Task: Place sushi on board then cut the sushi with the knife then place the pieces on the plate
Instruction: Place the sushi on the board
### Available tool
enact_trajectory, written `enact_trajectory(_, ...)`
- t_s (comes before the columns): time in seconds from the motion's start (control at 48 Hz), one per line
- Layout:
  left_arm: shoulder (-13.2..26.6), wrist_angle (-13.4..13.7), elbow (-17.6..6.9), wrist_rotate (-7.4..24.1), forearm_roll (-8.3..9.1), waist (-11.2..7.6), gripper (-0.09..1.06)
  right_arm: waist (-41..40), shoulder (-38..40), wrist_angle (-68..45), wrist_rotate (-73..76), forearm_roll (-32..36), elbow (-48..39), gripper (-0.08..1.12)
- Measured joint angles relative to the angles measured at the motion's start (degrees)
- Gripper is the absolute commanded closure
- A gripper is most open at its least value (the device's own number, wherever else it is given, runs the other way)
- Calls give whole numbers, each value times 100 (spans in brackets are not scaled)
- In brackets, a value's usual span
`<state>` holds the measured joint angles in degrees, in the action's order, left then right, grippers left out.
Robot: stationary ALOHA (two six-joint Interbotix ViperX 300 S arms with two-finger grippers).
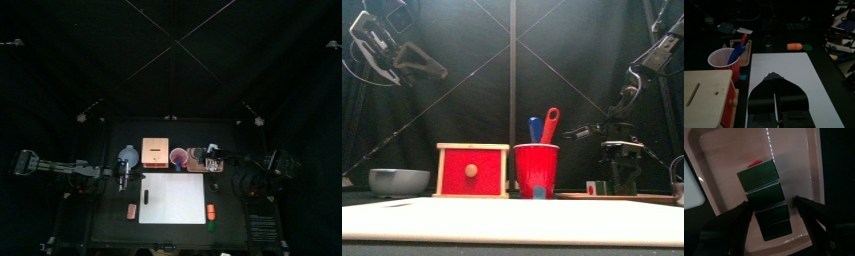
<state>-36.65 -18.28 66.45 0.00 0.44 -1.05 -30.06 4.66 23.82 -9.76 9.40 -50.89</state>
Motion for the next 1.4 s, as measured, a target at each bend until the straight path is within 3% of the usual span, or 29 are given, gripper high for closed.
enact_trajectory(0.188,0,9,0,0,0,0,100,9,9,9,44,-123,0,50)
enact_trajectory(0.396,0,9,0,0,0,9,100,9,316,413,141,-624,26,50)
enact_trajectory(0.625,0,9,0,0,0,0,100,44,1116,870,176,-1652,62,50)
enact_trajectory(1.042,0,18,70,-9,-9,9,100,466,2136,448,264,-3173,-483,50)
enact_trajectory(1.167,0,9,79,0,0,9,100,633,2188,299,870,-3067,-527,50)
enact_trajectory(1.396,0,9,79,0,0,18,100,1512,2215,255,2830,-1854,-448,50)
